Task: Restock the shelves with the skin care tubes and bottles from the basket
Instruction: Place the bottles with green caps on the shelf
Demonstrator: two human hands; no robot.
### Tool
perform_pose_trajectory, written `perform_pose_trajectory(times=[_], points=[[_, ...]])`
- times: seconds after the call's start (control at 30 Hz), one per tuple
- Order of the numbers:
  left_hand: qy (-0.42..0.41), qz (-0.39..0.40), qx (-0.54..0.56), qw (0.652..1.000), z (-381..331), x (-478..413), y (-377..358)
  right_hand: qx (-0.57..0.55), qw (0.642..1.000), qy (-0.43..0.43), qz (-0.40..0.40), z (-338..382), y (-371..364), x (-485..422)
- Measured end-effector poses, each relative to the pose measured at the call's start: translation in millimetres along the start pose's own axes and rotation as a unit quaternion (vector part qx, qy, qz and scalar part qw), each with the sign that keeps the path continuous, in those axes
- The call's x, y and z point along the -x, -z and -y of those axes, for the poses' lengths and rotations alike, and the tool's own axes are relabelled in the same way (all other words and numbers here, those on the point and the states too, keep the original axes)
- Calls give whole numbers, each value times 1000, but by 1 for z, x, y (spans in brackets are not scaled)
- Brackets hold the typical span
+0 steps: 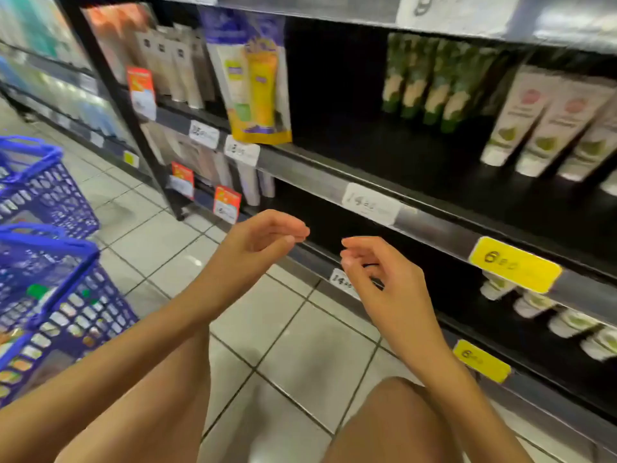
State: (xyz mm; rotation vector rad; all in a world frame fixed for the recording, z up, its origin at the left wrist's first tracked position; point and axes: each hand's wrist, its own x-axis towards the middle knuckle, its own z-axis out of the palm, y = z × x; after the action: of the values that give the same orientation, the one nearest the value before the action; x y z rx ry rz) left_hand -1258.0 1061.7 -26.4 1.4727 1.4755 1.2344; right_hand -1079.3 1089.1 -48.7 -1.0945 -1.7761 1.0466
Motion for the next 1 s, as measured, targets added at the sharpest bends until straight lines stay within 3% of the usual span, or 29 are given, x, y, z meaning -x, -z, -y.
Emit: perform_pose_trajectory(times=[0.23, 0.43, 0.67, 0.8, 1.0], points=[[58, -251, -21, 966, 43, 88, 192, -45, 976, 57, 204, 48, -177, -42], [155, -400, -46, 902, 112, 179, 306, -82, 947, 40, 307, 74, -305, -34], [285, -435, 4, 854, 200, 213, 332, -6, 936, 43, 350, 81, -394, -65], [324, -403, 43, 855, 245, 184, 324, 38, 937, 24, 347, 67, -437, -83], [379, -406, 57, 829, 313, 119, 334, 127, 923, -34, 362, 52, -482, -105]])
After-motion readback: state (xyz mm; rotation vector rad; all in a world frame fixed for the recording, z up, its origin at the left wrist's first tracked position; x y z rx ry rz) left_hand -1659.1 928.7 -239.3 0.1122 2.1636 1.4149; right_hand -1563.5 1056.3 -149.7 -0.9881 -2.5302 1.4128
